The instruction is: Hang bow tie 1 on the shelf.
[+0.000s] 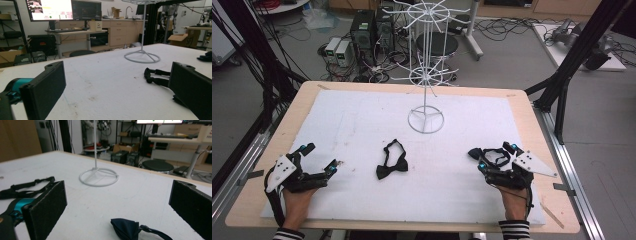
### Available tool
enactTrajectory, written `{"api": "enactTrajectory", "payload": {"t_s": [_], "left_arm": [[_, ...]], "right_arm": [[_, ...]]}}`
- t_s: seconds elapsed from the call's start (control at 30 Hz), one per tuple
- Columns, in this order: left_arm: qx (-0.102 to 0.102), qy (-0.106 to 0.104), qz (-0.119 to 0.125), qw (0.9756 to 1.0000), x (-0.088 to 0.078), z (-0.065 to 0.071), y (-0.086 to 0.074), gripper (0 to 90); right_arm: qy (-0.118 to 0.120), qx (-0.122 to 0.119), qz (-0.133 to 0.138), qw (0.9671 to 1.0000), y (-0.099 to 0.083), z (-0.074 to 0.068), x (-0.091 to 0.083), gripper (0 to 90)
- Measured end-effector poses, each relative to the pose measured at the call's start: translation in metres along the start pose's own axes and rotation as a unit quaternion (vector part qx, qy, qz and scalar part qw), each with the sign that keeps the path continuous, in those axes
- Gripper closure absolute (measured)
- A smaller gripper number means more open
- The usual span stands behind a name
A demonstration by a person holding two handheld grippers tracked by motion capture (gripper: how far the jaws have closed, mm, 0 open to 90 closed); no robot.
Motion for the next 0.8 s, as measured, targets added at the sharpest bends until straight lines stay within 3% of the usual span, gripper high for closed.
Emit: {"api": "enactTrajectory", "payload": {"t_s": [0.1, 0.2, 0.3, 0.43, 0.67, 0.8], "left_arm": [[0.000, 0.000, 0.000, 1.0000, 0.000, 0.000, 0.000, 1.7], [-0.001, 0.000, 0.001, 1.0000, 0.000, 0.000, 0.000, 1.7], [-0.001, 0.000, 0.002, 1.0000, 0.000, 0.000, 0.000, 1.7], [-0.001, 0.000, 0.001, 1.0000, 0.000, 0.000, 0.000, 1.7], [-0.001, 0.000, 0.001, 1.0000, 0.000, 0.000, 0.000, 1.7], [-0.001, 0.000, 0.001, 1.0000, 0.000, 0.000, 0.000, 1.7]], "right_arm": [[0.006, 0.001, -0.018, 0.9998, 0.000, 0.001, 0.002, 0.7], [0.008, 0.000, -0.056, 0.9984, 0.001, 0.005, 0.004, 0.7], [0.010, -0.004, -0.072, 0.9974, 0.001, 0.007, 0.006, 0.7], [0.016, -0.008, -0.110, 0.9937, 0.005, 0.011, 0.009, 0.7], [0.020, -0.029, -0.169, 0.9850, 0.008, 0.017, 0.014, 0.7], [0.026, -0.035, -0.206, 0.9776, 0.006, 0.020, 0.016, 3.1]]}}
Point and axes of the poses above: each handheld gripper's, and its own axes: x roughly forward along the jaws, y roughly out of its top, z roughly to its right, the point moved 8 cm from there along x, roughly forward along the jaws, and after that the axes turned 4 degrees about x, right-handed, at the moved point
